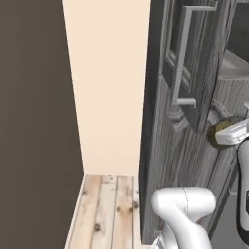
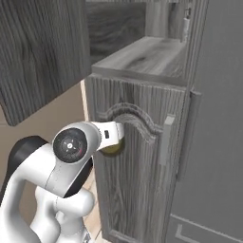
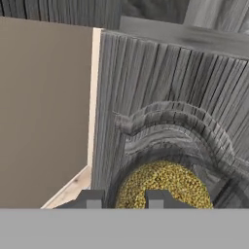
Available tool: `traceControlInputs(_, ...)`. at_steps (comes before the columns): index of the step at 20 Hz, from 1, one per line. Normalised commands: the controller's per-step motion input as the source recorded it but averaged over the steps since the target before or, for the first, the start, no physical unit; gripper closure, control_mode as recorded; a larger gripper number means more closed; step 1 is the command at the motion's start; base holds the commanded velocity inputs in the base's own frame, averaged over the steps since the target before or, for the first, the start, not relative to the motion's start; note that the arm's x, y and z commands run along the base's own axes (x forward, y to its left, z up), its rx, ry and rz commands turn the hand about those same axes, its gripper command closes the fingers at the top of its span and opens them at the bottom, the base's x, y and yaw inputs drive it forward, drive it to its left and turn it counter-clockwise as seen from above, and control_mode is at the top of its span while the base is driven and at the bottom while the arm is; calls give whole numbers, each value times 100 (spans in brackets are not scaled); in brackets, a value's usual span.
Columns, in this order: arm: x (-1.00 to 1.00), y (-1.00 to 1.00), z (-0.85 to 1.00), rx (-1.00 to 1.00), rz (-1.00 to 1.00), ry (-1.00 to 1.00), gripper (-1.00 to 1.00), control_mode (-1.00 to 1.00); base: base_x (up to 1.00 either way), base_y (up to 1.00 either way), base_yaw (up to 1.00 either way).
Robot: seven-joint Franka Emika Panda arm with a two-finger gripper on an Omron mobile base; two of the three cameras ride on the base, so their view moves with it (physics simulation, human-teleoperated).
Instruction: Pick the jar and jar from the dining table and place them in the open cabinet. Close the cabinet after placing the objects.
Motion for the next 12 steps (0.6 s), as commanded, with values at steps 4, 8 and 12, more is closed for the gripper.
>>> traceControlInputs(4,0,0,0,0,0,0,100,100,55,0,19)
traceControlInputs(8,0,0,0,0,0,0,100,100,24,-20,20)
traceControlInputs(12,0,0,0,0,0,0,100,100,5,-38,17)
